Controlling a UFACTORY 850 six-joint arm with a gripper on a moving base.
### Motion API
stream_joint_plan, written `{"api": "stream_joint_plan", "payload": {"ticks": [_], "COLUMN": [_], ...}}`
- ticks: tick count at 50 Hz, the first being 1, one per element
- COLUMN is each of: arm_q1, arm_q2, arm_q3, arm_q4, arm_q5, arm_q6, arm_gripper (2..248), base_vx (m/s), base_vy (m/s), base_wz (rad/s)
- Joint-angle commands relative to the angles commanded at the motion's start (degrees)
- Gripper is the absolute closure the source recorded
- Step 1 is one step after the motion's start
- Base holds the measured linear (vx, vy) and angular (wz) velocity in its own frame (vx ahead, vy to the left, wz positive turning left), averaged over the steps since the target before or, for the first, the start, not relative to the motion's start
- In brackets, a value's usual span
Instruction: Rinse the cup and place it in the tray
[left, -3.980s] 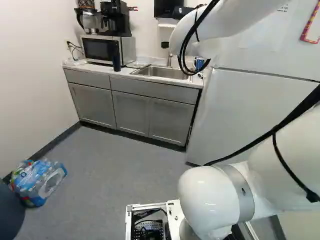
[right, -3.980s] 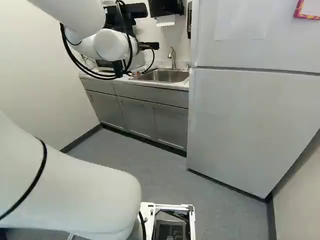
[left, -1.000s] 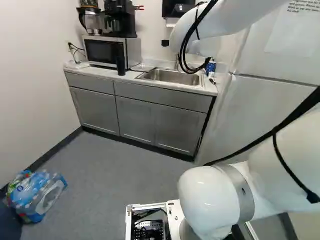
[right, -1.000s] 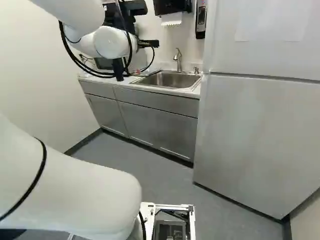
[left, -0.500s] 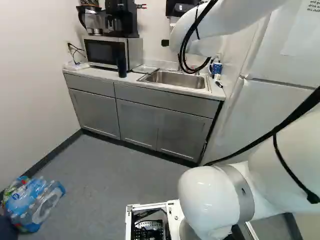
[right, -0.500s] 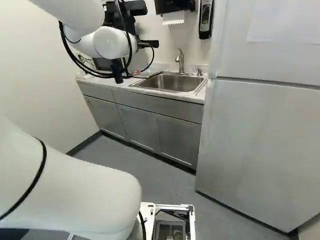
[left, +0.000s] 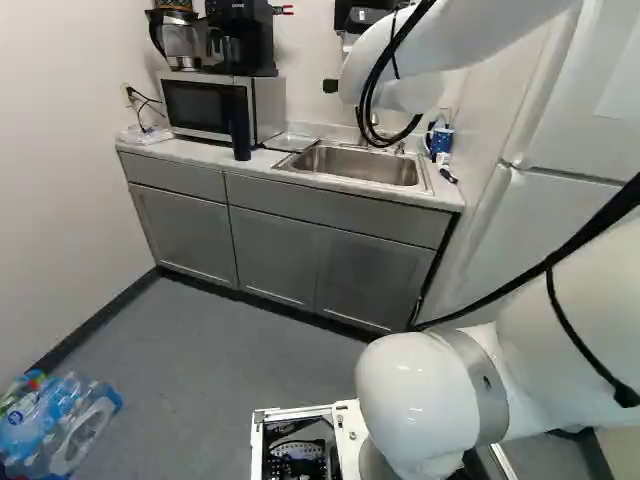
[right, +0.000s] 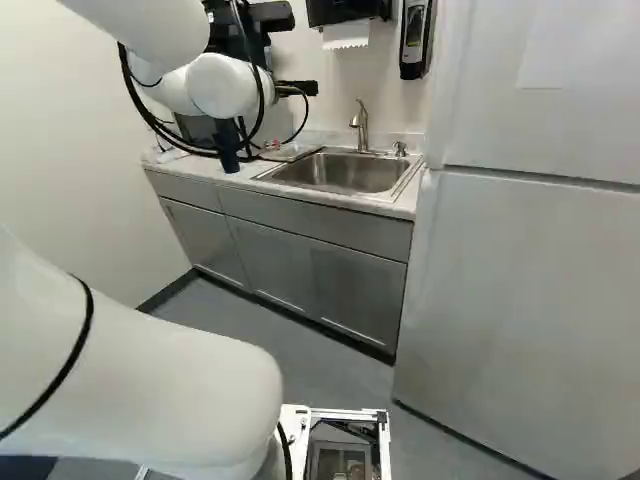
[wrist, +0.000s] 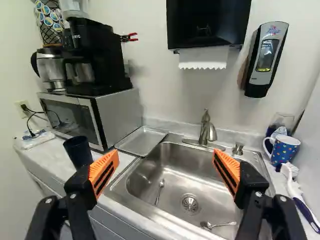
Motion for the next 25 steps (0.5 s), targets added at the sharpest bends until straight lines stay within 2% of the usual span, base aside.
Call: {"api": "stream_joint_plan", "payload": {"ticks": [25], "arm_q1": [0.0], "arm_q2": [0.0], "arm_q3": [0.0], "arm_q4": [0.0], "arm_q5": [0.0], "arm_q6": [0.0], "arm_gripper": [3], "base_vx": [0.162], "base_vy": [0.006], "base_wz": [0.004]}}
